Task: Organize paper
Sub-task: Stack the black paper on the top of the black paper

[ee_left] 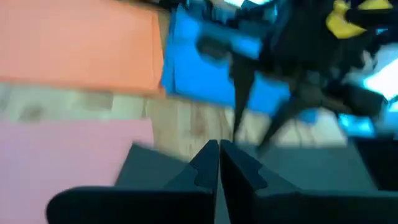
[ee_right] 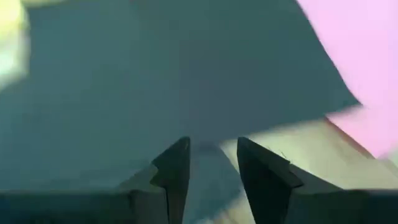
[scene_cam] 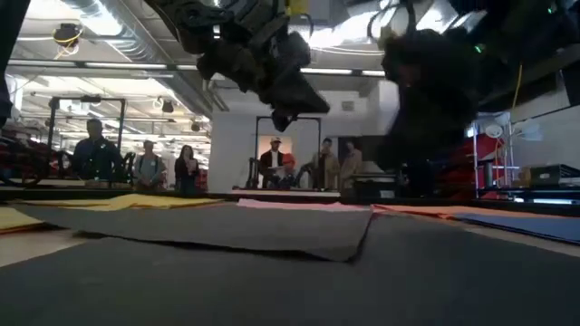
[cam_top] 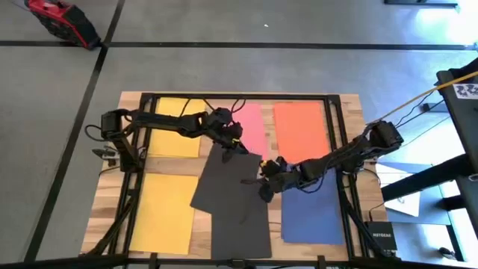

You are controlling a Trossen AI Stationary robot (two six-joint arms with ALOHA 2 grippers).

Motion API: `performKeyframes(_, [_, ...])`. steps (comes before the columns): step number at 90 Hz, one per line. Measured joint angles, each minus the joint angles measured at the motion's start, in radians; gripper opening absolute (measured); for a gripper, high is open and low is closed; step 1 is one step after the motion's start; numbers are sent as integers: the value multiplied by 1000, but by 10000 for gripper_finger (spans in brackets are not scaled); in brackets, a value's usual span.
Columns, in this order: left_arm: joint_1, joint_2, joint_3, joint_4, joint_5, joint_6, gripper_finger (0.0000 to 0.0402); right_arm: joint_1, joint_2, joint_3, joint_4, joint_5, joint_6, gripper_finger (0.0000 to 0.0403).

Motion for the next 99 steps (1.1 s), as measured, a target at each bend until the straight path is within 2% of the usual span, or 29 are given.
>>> performKeyframes(8, [-24, -2, 0, -144, -44, 77, 0, 0, 1, -2, -74, -6, -19, 122])
performKeyframes(24, [-112, -6, 0, -454, -216, 144, 0, -1, 1, -1, -78, -12, -61, 111])
performKeyframes(41, [-190, -6, -2, -713, -512, 114, 0, -1, 1, -1, -78, -2, -89, 36])
performKeyframes(47, [-183, -8, -20, -747, -578, 89, 0, -1, 1, -1, -78, 17, -106, 10])
performKeyframes(68, [-145, -8, -117, -713, -587, -39, 0, -1, 0, -1, -78, 32, -110, 12])
performKeyframes(99, [-242, -10, -125, -641, -515, -168, 0, -1, 0, -1, -78, 39, -110, 1])
